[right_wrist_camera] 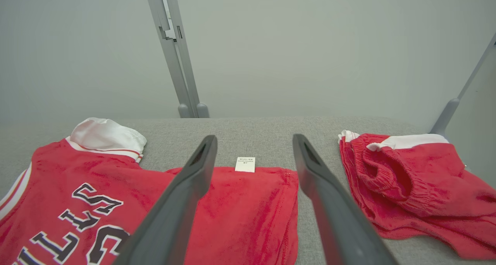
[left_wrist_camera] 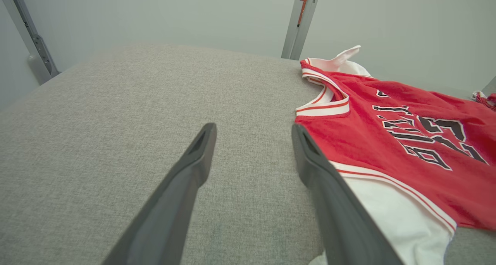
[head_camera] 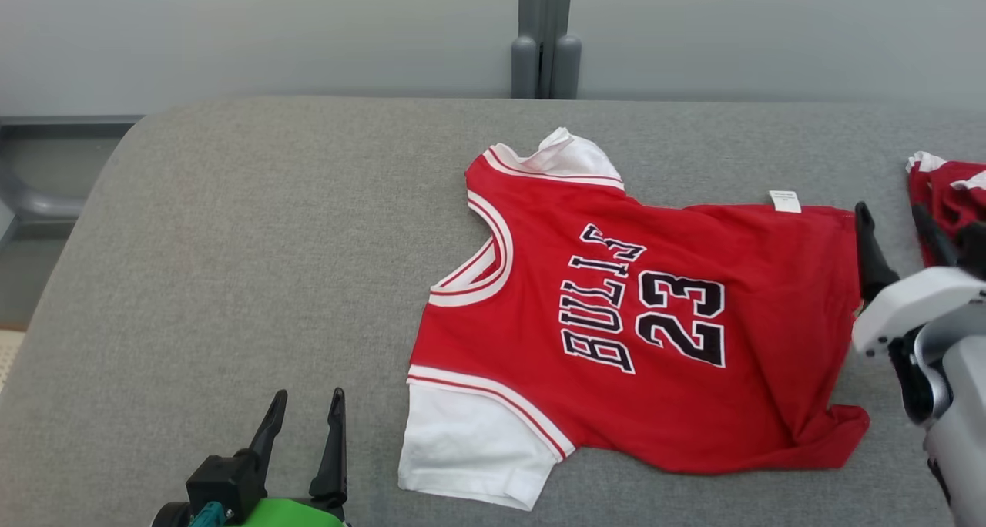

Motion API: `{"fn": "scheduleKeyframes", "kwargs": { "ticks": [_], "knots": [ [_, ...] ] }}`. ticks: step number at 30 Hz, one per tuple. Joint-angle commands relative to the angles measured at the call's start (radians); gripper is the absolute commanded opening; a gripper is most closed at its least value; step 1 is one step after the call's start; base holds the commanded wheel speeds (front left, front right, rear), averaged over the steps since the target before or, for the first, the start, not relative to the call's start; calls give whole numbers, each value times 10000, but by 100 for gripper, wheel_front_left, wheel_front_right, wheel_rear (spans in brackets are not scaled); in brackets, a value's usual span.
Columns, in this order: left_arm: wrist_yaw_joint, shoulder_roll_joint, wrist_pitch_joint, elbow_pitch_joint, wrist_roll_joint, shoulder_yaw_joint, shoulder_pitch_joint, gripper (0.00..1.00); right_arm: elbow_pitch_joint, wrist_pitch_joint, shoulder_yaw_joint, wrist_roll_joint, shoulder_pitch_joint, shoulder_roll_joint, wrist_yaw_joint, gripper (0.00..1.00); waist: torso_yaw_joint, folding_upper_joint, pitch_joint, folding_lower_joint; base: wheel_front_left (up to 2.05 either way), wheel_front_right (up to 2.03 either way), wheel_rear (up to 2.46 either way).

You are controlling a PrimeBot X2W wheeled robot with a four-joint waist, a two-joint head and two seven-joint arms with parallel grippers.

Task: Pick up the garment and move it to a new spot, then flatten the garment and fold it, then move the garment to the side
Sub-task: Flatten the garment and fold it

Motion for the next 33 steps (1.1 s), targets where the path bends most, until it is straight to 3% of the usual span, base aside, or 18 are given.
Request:
{"fn": "scheduleKeyframes", "kwargs": {
  "ticks": [1, 10, 16, 24, 33],
  "knots": [
    [-28, 21, 0, -22, 93, 85, 168, 100, -430, -27, -94, -75, 547, 88, -6, 100, -475, 0, -466, 0, 0, 0, 0],
    [-75, 25, 0, -159, 347, 616, 492, 100, -3533, -28, -581, -452, 3327, 641, -6, 100, -1163, 0, -886, 0, 0, 0, 0],
    [-114, 62, 0, -198, 484, 842, 549, 100, -4923, -26, -858, -733, 4736, 1107, -6, 100, -1429, 0, -1004, 0, 0, 0, 0],
    [-133, 129, 0, -251, 502, 1224, 665, 100, -6122, -28, -1091, -1468, 6025, 1705, -6, 100, -1589, 0, -1191, 0, 0, 0, 0],
    [-147, 189, 0, -278, 587, 1570, 835, 100, -6404, -27, -1203, -1983, 6590, 1983, -6, 100, -1585, 0, -1294, 0, 0, 0, 0]
  ]
}}
